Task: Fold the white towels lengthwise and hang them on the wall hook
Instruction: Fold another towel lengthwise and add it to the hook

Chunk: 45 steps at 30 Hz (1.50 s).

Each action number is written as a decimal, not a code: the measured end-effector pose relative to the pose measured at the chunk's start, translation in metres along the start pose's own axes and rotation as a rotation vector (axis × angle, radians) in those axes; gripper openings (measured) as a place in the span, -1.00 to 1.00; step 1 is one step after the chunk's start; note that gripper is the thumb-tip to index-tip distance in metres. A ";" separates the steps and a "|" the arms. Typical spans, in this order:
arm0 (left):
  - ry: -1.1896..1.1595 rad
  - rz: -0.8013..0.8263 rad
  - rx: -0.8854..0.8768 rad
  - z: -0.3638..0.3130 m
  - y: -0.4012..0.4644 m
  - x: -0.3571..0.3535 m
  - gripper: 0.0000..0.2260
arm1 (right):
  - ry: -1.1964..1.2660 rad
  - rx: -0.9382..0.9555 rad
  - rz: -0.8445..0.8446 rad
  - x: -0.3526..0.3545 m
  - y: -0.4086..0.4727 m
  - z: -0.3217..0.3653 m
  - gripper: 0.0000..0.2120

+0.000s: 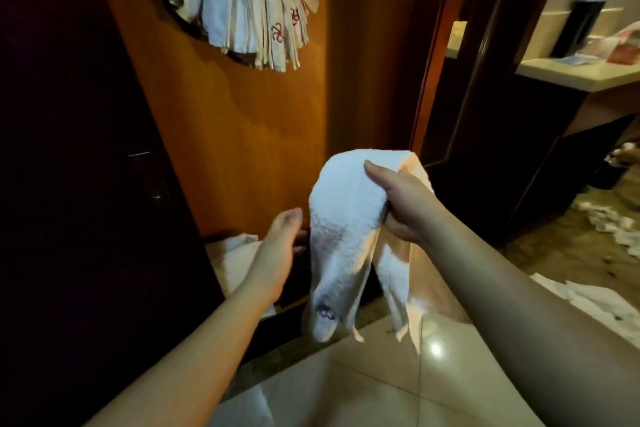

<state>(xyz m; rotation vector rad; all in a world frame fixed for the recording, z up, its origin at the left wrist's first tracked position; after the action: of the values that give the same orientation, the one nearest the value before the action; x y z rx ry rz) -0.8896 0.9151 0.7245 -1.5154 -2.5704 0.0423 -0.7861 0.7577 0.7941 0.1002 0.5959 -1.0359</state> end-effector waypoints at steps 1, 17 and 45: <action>0.113 0.017 -0.094 -0.008 -0.012 -0.006 -0.60 | -0.002 0.028 -0.025 -0.002 0.001 0.004 -0.55; 0.806 -0.346 -0.334 -0.074 -0.005 -0.004 -0.59 | 0.182 0.274 -0.118 -0.068 0.002 0.068 -0.64; -0.010 0.049 -0.241 -0.046 -0.007 0.113 -0.72 | 0.488 0.307 -0.327 0.045 0.045 0.065 -0.61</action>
<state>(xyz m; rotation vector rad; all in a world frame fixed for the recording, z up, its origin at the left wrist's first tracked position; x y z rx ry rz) -0.9425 1.0079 0.7845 -1.6607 -2.6231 -0.2638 -0.7051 0.7227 0.8168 0.5515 0.9102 -1.4315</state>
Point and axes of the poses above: each hand's wrist, its own y-axis towards the middle knuckle, its own x-axis out of the back of the hand, z = x × y, the point moved 10 cm from there along y, towards the middle knuckle, and after that the axes turned 7 degrees about y, right-handed, at the moved point
